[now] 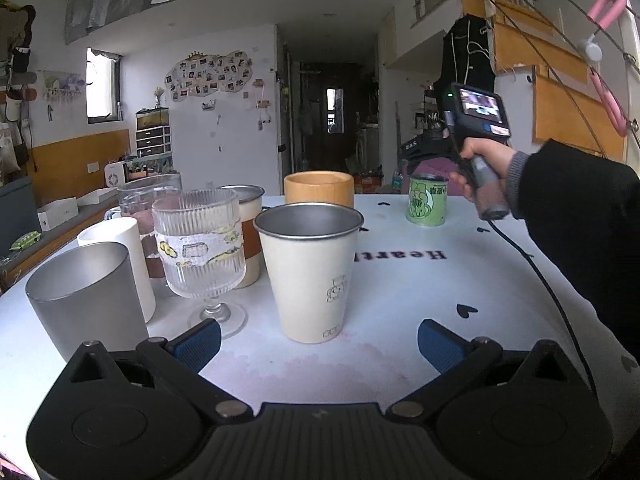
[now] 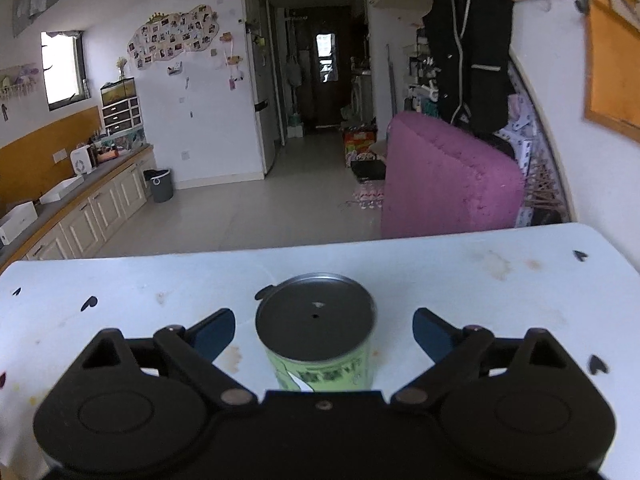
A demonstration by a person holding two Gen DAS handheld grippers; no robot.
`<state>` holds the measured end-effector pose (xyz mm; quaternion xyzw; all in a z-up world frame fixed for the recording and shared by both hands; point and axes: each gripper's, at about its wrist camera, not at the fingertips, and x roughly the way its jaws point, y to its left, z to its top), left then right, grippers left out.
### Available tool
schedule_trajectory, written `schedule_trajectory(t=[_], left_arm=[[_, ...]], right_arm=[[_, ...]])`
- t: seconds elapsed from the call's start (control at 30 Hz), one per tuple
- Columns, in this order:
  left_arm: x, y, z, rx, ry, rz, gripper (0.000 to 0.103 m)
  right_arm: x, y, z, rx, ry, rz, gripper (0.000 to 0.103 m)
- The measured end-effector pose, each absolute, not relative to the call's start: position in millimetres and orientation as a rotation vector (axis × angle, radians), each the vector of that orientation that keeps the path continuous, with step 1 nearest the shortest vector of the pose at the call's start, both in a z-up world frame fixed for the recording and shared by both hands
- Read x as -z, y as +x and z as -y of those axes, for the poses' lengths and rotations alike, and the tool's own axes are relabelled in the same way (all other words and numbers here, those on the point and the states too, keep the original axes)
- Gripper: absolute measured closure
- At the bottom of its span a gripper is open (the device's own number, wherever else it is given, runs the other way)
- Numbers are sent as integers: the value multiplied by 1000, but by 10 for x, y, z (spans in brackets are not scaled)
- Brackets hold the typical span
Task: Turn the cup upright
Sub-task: 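Move the right gripper to the green tin can and close around it, then lift the green can with the right gripper and rotate it over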
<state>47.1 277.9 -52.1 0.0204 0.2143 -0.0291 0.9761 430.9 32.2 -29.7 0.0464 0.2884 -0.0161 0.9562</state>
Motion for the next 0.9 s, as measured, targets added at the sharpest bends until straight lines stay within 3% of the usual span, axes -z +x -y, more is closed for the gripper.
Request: schedule_trajectory(t=[0.17,0.27,0.53,0.9], left_arm=[[559,516,-2798,54,42,-451,0],[559,524,-2804,58,37,-453,0],[577,490,-2824,99,9,-452,0],[600,325,-2767,133,-21,-442,0]], right_arm=[[406,4475,-376,64,50,-601,16],[455,4486,-371,34,58,-601,28],[424,4124,-385,-17,-7,-599,29],[370,2779,-483,-183,-136,-608,29]])
